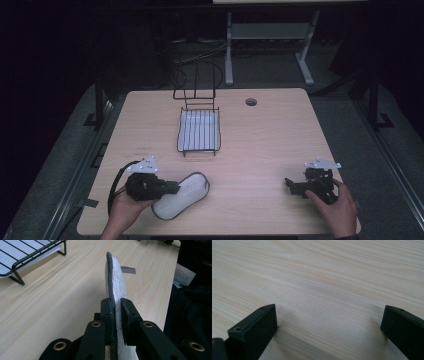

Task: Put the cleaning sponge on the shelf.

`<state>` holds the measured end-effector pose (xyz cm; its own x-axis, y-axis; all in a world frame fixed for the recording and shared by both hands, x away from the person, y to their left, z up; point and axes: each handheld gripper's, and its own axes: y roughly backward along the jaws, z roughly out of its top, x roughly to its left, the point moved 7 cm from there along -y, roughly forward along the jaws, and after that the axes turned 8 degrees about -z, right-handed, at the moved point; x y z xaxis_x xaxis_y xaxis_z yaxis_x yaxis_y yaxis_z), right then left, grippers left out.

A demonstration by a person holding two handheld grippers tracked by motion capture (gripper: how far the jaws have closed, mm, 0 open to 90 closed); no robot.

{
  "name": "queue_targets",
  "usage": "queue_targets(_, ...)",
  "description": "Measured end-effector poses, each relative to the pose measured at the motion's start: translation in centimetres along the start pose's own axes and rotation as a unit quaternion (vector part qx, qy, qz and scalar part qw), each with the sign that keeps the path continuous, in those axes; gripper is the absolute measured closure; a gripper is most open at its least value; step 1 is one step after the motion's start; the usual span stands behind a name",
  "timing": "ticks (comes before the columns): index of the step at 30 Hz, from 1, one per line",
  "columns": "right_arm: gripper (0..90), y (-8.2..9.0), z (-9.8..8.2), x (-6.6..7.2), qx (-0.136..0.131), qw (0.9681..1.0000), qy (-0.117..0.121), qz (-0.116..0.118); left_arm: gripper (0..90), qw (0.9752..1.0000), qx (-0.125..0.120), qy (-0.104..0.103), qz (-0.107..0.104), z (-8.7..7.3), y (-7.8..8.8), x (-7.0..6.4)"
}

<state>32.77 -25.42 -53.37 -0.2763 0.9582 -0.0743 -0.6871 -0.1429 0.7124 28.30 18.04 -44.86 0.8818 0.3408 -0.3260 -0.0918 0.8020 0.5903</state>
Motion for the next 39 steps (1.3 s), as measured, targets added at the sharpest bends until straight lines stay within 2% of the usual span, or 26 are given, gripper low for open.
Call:
queue_targets(17, 0.2, 0.0, 0.0, 0.0, 0.000, 1.0000, 0.000, 0.000, 80.9, 0.9996, -0.028, 0.005, 0.002, 1.8, 0.7, 1.3)
queue_targets(31, 0.2, 0.0, 0.0, 0.0, 0.000, 1.0000, 0.000, 0.000, 80.9, 0.9990, -0.043, 0.005, 0.010, 3.6, 1.0, 3.2)
queue_targets(39, 0.2, 0.0, 0.0, 0.0, 0.000, 1.0000, 0.000, 0.000, 80.9, 0.9978, -0.062, 0.007, 0.020, 5.0, 1.4, 4.6)
